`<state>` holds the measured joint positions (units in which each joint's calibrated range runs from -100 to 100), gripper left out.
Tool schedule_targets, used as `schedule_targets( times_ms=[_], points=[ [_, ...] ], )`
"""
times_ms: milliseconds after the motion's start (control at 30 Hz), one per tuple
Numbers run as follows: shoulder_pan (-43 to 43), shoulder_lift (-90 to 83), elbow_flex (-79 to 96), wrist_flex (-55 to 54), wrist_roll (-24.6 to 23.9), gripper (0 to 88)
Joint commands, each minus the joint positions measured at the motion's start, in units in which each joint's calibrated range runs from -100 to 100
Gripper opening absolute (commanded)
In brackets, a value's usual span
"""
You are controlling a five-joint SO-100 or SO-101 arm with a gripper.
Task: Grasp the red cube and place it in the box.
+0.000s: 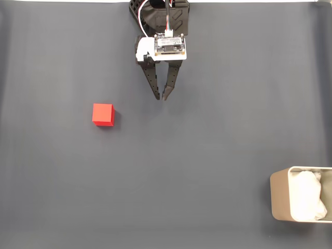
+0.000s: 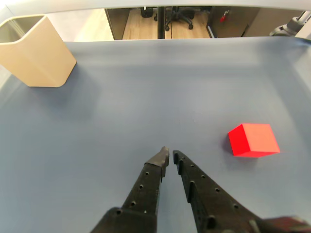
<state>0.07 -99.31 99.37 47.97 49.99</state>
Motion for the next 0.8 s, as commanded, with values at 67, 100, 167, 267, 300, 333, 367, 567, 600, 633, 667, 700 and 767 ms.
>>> schedule_targets(
  times_ms=[67, 100, 167, 267, 300, 333, 367, 567, 600, 633, 667, 700, 767],
  points=[
    [0.1, 4.1, -6.5, -2.5, -1.0, 0.0],
    [0.1, 5.4, -8.2, -2.5, -1.2, 0.0],
    [0.1, 8.2, -12.3, -2.0, -1.4, 0.2],
    [0.2, 12.5, -18.9, 0.4, -1.4, 0.4],
    [0.3, 13.6, -20.9, 1.1, -1.4, 0.4],
    [0.4, 14.8, -22.9, 2.1, -1.3, 0.4],
    [0.4, 16.0, -24.9, 3.1, -1.3, 0.1],
    [0.8, 20.4, -33.7, 6.0, -1.5, 0.0],
    [0.9, 21.0, -34.9, 6.6, -1.6, 0.0],
    [1.1, 21.6, -36.2, 7.4, -1.6, 0.0],
    [1.3, 22.4, -37.7, 8.3, -1.7, 0.0],
    [1.6, 23.0, -39.1, 9.1, -1.7, 0.0],
    [2.4, 24.7, -42.3, 10.7, -1.8, 0.3]
  ],
)
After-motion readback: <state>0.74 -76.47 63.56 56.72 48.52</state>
